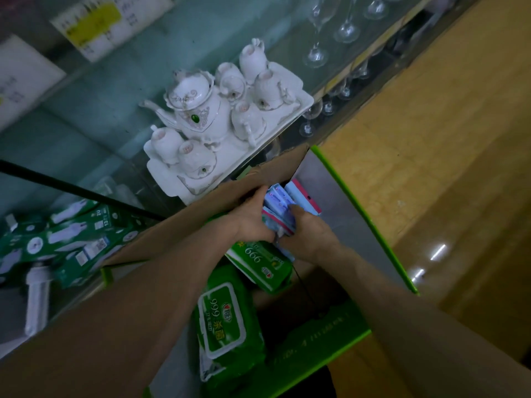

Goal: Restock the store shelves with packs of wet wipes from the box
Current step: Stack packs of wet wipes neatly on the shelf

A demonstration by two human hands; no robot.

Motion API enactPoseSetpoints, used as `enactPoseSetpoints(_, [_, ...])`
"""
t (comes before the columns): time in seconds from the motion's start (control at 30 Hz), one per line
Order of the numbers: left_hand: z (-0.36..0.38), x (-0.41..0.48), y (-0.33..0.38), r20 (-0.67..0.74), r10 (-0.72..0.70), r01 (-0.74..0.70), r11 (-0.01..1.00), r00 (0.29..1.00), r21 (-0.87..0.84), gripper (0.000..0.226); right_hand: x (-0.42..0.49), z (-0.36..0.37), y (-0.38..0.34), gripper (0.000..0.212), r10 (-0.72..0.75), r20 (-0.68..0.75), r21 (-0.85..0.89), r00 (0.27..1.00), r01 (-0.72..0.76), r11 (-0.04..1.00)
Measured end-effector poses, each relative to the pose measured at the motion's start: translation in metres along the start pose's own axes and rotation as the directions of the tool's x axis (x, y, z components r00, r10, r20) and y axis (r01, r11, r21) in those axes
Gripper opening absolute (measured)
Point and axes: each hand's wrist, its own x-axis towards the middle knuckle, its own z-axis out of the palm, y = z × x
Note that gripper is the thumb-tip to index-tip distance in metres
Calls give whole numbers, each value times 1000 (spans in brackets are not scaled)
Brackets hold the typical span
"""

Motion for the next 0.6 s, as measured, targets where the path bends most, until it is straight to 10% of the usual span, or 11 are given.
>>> enactPoseSetpoints(0.3, [-34, -61, 75, 189, 133, -90, 972, 973, -216, 75, -86, -64, -3, 36, 216, -128, 721, 968, -59, 690])
enactPoseSetpoints(0.6, [-32, -156, 136, 233, 177, -112, 957, 956, -268, 33, -182, -116, -43, 20, 422, -381, 773, 823, 32, 634])
